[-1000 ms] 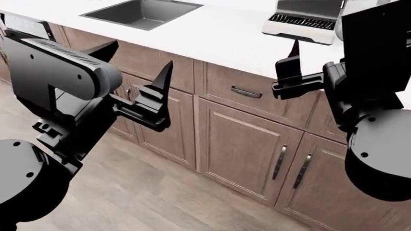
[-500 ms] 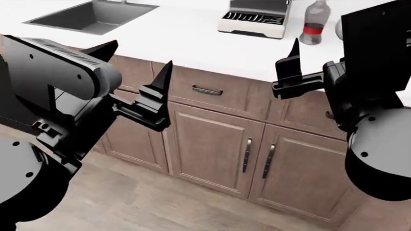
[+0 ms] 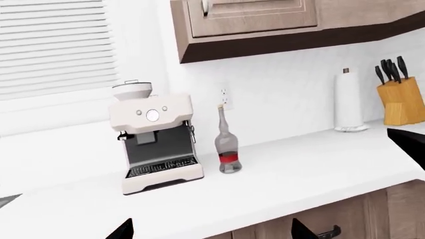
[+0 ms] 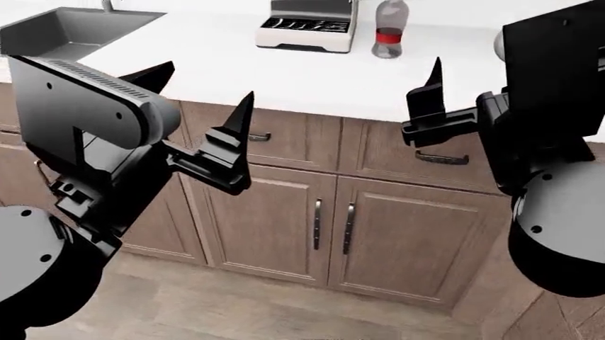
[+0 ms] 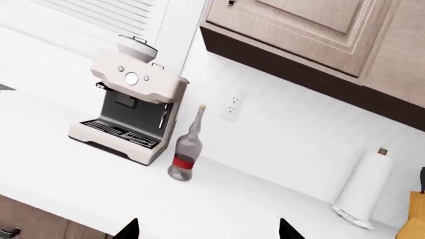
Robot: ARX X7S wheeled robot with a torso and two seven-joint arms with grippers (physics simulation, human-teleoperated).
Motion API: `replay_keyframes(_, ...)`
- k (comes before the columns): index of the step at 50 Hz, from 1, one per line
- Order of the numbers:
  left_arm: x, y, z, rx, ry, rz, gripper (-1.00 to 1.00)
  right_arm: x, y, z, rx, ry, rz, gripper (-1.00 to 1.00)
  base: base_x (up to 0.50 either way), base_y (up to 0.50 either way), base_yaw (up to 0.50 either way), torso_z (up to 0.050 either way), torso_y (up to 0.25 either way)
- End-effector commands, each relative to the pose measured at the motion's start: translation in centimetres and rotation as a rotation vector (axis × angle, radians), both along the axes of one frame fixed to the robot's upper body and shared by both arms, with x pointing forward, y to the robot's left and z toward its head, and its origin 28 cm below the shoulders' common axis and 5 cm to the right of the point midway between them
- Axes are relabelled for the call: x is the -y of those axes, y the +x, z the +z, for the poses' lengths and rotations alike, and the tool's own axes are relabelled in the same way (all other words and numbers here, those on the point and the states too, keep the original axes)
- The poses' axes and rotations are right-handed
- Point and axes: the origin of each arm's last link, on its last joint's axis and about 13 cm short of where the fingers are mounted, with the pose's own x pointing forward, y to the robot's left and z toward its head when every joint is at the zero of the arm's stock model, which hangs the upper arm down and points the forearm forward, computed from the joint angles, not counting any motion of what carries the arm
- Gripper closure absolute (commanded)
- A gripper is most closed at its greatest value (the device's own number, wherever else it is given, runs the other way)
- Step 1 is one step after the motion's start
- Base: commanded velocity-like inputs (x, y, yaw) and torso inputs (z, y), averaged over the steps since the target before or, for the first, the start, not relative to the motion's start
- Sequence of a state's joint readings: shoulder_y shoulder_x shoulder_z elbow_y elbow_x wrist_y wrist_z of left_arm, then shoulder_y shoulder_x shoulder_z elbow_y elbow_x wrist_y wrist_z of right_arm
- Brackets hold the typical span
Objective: Move the drinks to the dining counter.
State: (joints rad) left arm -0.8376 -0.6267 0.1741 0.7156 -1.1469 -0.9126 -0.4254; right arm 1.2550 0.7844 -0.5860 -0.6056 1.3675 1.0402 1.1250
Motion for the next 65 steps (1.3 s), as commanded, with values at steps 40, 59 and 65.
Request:
replay_keyframes(40, 0.00, -0.06, -0.09, -0.001, 0.000, 0.003, -1.00, 0.18, 0.27, -0.14, -0.039, -0.005, -0.052, -1.00, 0.31, -0.04, -0.05, 0.000, 0.000)
replay_keyframes(59, -0.11, -0.05, 0.08, 0.002, -0.001, 0.003, -1.00, 0.00, 0.25, 0.09, -0.031, -0.003, -0.043, -1.00, 0.50, 0.05, 0.00, 0.000, 0.002)
replay_keyframes(65, -0.16, -0.15, 0.10, 0.003, -0.002, 0.005, -1.00, 0.04, 0.31, 0.16, -0.046, 0.027, -0.055, -1.00, 0.18, 0.02, 0.00, 0.000, 0.004)
